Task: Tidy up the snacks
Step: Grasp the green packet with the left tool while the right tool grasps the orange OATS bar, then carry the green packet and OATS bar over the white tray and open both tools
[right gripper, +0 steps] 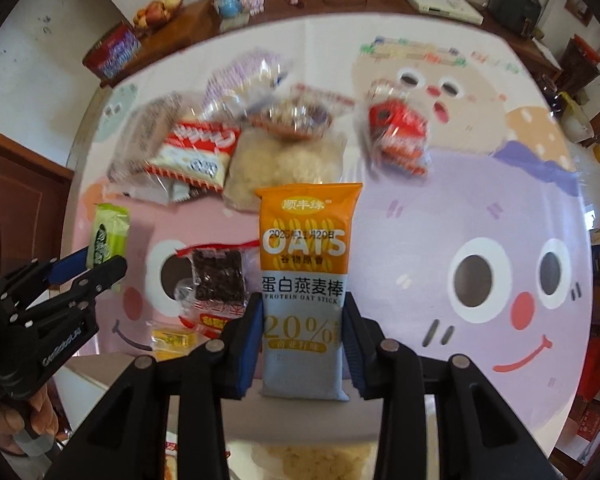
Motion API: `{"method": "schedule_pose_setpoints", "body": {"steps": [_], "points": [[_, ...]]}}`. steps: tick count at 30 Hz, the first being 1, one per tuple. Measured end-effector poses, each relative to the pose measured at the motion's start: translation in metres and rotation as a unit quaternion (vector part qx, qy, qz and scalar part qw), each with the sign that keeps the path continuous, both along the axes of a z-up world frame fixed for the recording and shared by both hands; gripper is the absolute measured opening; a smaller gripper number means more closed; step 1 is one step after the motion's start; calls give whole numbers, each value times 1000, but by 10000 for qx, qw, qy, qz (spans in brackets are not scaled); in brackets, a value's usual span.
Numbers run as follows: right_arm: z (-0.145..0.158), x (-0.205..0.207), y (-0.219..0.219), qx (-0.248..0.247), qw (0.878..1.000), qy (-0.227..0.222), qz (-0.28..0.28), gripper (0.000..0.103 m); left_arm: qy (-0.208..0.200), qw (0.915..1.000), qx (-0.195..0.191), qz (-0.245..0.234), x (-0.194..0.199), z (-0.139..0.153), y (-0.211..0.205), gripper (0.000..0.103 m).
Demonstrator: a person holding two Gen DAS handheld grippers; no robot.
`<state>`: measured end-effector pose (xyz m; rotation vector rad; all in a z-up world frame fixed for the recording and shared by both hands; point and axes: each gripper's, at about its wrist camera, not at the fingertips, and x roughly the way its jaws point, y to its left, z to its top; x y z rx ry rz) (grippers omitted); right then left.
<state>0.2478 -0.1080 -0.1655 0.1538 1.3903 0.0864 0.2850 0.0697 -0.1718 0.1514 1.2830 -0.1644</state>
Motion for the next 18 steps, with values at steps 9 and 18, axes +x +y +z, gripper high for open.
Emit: {"method": "schedule_pose_setpoints", "body": {"steps": [9,18], "points": [[68,-16,-19,81,9961,-868,-149,37,-825,9962,-236,152,-42,88,-5,35],[124,-68,-16,184,9887,-1478,168,37,-1282,9906,-331,348,-111,145,-12,36]]}}
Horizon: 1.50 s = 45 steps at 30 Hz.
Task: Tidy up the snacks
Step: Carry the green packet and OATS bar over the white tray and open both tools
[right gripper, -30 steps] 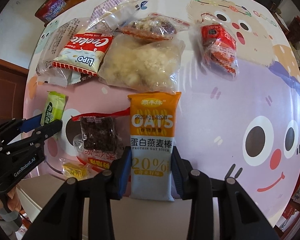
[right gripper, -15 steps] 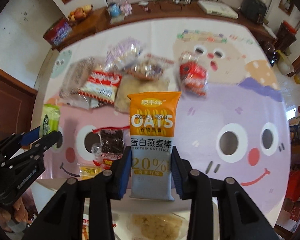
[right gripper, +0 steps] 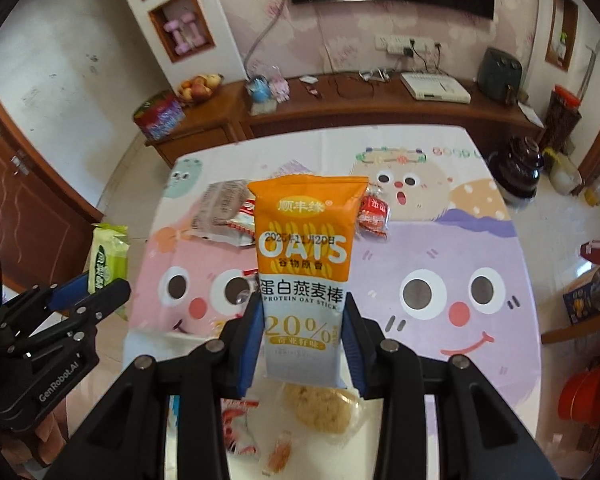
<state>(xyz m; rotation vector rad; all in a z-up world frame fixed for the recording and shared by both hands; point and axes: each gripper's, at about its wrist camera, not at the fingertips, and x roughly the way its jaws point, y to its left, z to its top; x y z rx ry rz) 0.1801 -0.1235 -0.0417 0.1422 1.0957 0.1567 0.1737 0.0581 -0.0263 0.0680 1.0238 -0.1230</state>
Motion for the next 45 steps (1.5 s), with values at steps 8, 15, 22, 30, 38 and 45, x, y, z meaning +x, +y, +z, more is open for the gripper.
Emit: {"method": "schedule_pose_setpoints", "body": {"steps": [8,15,22,30,38,45], "points": [[30,-56,1,156,9992,-147,338,37,-290,9994,5,197,-57,32,-3,36],[37,-95,0,166,9985,-106,503,37,-322,9989,66,343,-98,32,-4,36],[27,-121,1,12,9985,-11,544,38,38,9989,49,472,-127,3,-3,36],[4,-140,11,-346,9974,218,588,38,400,9978,154,499,-147,-28,-6,36],[-2,-148,16,-536,9964,278,597,38,469,9975,211,485,-148,-34,-7,36],[-4,-150,17,-685,9954,356,568,41,540,9969,157,542,-146,-34,-6,63]]}}
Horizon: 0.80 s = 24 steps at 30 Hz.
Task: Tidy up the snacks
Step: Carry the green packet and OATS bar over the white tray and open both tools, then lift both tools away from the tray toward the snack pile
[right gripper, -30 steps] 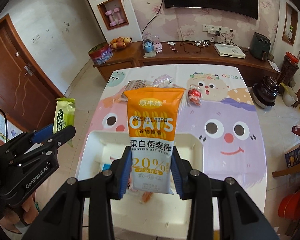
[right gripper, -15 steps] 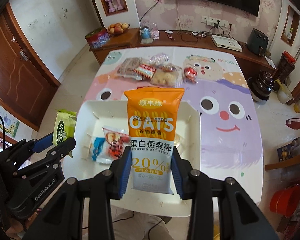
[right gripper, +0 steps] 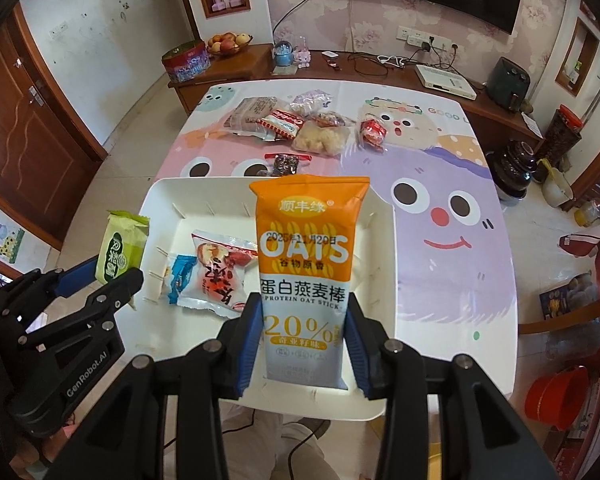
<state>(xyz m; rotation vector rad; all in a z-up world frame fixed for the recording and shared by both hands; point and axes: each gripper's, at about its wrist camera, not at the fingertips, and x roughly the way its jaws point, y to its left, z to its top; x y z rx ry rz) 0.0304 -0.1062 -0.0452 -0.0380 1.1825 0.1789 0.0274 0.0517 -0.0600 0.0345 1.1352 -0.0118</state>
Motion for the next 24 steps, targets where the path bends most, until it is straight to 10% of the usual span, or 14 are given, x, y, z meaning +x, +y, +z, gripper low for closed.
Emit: {"method": "schedule_pose_setpoints", "body": {"steps": [2,24], "points": [[-1,0,0,-15,10000,18,-24,41,-67,9999,-27,85,-1,3,2,87],[2,-4,-2,76,9999,-19,-69,43,-241,9996,-24,164,-10,10,0,87]]}}
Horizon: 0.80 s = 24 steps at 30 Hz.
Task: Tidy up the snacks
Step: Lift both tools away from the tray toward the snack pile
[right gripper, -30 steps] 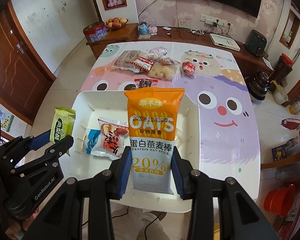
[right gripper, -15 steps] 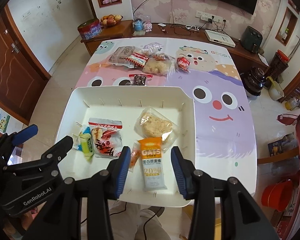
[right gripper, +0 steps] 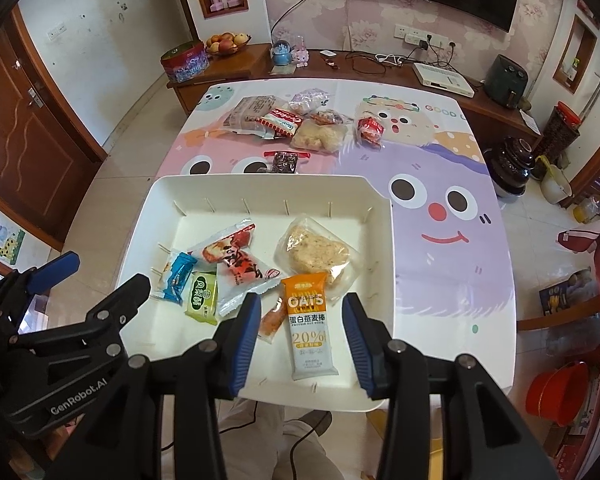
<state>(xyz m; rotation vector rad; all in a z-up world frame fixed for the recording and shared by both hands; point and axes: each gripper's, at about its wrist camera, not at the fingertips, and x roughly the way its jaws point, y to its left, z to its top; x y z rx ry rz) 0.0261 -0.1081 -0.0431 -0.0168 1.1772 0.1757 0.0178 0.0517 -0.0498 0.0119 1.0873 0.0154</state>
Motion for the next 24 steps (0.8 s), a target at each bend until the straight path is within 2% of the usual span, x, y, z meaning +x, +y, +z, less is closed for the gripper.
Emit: {"method": "schedule_pose_setpoints", "body": {"steps": [10,15,24], "points": [[1,1,-1,15,10000,-11,1,43,-369,9992,-48,-124,0,12,-6,87],[2,3,0,61,10000,-14,10,43,-617,9977,139,-248,0,19,-12,87],[14,26,0,175,9998,-60,7,43,-480,9971,258,-533,18,27,-20,87]]}}
